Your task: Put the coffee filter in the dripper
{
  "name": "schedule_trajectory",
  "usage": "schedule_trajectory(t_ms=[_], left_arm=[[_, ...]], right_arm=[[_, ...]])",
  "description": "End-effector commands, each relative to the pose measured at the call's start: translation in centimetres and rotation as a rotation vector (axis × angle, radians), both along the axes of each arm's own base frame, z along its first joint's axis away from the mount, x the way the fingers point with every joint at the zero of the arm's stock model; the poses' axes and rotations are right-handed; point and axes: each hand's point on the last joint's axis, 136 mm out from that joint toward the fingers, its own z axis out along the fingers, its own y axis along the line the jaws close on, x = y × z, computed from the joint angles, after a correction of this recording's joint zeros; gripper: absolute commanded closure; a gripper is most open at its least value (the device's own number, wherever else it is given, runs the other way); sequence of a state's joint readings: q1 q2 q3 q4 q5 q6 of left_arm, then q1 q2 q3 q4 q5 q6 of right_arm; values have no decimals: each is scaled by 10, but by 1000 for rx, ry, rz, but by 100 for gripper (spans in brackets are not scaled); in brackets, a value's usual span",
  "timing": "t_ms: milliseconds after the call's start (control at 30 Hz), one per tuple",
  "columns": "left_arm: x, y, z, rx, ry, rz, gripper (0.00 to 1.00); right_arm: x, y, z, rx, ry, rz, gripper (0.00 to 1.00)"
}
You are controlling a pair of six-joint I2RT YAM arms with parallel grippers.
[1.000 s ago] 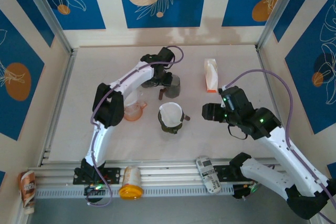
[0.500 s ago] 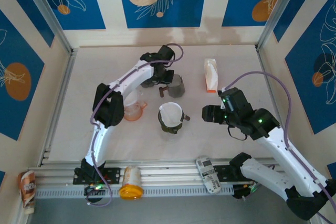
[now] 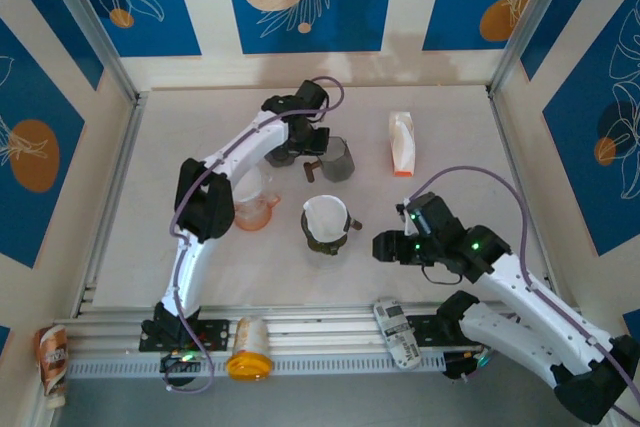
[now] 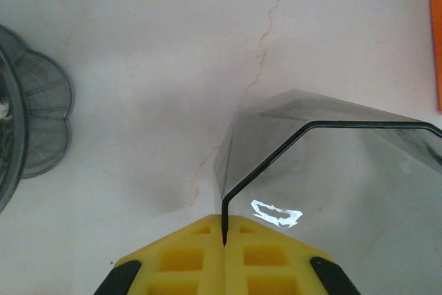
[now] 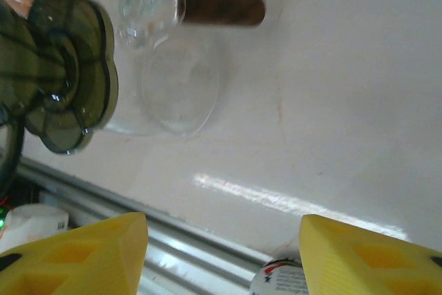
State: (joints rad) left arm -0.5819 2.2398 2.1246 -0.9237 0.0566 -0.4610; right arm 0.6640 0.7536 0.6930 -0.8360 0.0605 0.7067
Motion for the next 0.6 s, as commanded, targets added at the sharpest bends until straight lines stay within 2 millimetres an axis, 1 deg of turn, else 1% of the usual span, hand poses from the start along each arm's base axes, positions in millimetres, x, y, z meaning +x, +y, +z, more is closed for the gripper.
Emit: schedule_trajectory(t_ms=[0,167,333,433,567], left_arm=[[8,2,54,-95,-55,16,100],[11,8,87,-128,-80,23,100],[6,21,124,-165,-118,28,100],[-2,28,144,-183,-137,21,100],[-20,36,166,-200,-148,-16,100]], right_arm=[[-8,25,2,126,43,35,41],[-15,33,-12,137,87,48,43],[-22,41,-23,146,125,57,47],[-26,45,-28,154,150,63,48],[-31,49,-38,167,200,64,52]])
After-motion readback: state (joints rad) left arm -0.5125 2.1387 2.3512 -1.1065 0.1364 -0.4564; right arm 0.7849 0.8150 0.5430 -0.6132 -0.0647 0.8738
